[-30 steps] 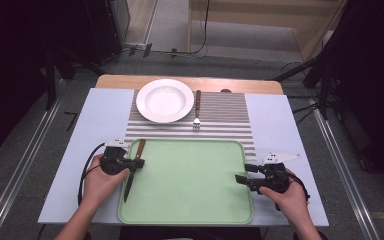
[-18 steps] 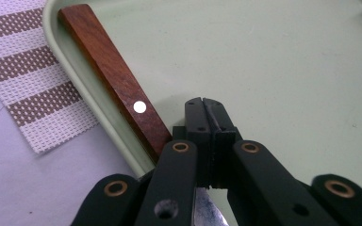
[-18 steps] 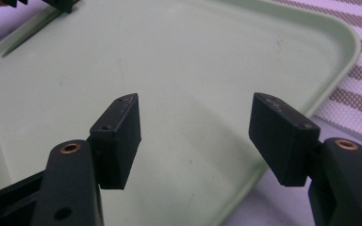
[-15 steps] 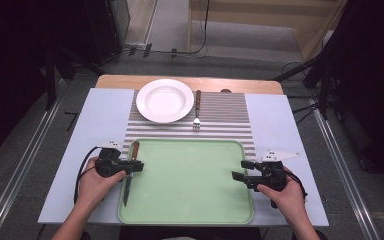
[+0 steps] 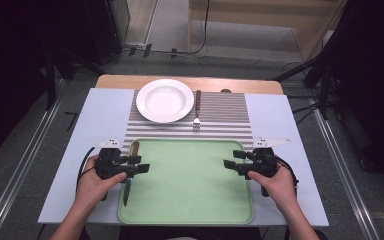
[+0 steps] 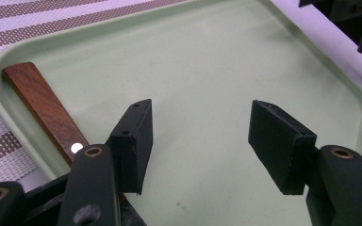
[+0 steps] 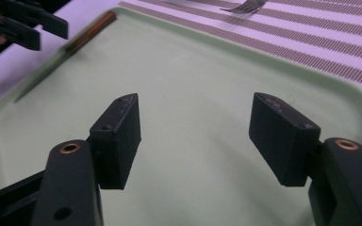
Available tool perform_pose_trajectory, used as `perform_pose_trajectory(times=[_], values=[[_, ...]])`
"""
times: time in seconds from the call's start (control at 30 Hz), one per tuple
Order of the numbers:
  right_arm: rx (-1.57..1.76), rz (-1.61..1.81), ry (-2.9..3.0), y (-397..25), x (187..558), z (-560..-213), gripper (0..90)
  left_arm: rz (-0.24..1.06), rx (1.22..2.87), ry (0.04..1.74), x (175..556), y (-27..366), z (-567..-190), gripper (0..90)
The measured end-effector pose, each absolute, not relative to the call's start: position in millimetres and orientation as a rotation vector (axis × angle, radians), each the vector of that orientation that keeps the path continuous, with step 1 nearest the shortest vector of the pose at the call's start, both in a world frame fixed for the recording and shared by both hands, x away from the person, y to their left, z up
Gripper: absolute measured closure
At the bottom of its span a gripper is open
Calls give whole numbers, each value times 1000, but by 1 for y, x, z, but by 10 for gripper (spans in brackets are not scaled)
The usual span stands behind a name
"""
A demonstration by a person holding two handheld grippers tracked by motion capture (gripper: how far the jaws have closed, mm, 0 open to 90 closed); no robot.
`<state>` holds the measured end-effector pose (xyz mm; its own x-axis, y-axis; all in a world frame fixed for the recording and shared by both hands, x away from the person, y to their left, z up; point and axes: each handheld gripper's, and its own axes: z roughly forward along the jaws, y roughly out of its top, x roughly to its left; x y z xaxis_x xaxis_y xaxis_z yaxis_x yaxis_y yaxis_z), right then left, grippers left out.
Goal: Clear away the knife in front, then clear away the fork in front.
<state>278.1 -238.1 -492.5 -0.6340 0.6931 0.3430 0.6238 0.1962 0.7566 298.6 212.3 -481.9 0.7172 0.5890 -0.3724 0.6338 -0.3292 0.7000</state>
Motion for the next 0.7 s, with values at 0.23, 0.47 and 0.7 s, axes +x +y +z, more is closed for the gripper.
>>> perform_pose_trajectory(times=[0.23, 0.47, 0.7], values=[[1297, 1401, 2395, -230, 301, -488, 338, -64, 2024, 929, 297, 213, -479, 395], [1296, 1375, 2415, -225, 323, -484, 338, -76, 2028, 935, 298, 214, -481, 394], [1319, 1384, 2417, -222, 341, -481, 338, -87, 2031, 924, 297, 212, -480, 394]])
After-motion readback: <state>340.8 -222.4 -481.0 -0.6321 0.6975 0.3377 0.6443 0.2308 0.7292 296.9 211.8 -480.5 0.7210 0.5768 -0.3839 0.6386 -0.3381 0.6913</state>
